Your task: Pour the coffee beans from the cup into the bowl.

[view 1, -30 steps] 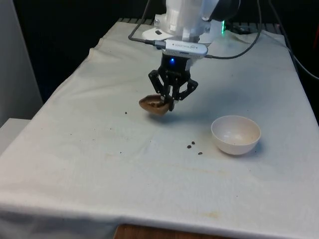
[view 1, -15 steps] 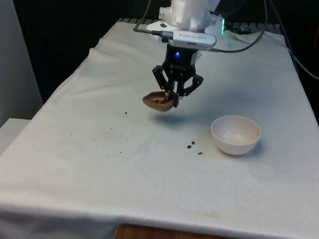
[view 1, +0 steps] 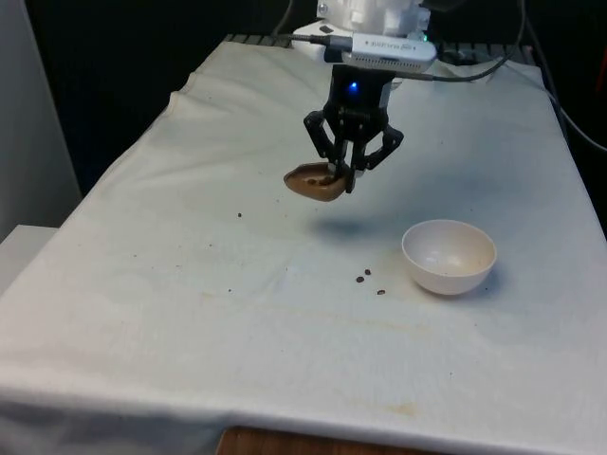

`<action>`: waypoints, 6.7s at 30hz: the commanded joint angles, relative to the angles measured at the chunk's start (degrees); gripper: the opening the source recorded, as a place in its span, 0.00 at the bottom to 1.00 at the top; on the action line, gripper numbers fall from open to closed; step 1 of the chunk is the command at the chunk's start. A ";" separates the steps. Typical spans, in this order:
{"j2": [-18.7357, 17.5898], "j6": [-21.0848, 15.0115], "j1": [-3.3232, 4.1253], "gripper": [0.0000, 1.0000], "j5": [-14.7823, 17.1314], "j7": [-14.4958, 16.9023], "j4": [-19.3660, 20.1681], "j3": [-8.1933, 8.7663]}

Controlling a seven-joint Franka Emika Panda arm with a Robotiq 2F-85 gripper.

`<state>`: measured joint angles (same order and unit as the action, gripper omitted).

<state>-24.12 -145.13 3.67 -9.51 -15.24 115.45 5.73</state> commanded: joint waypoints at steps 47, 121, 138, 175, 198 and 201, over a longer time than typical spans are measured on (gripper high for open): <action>0.17 3.15 -0.11 0.03 2.98 -4.35 -6.47 -8.71; -6.19 -6.65 -2.12 0.03 26.87 4.58 -11.17 -15.87; -6.42 -7.05 -2.92 0.03 38.90 14.95 -11.34 -15.76; -6.47 -1.95 -5.67 0.03 65.78 39.19 -11.29 -13.64; -7.33 0.06 -5.56 0.03 74.77 48.24 -10.94 -12.49; -7.56 0.17 -5.73 0.03 75.69 49.39 -10.89 -12.43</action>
<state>-31.68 -144.90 -1.55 65.20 33.29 104.62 -6.19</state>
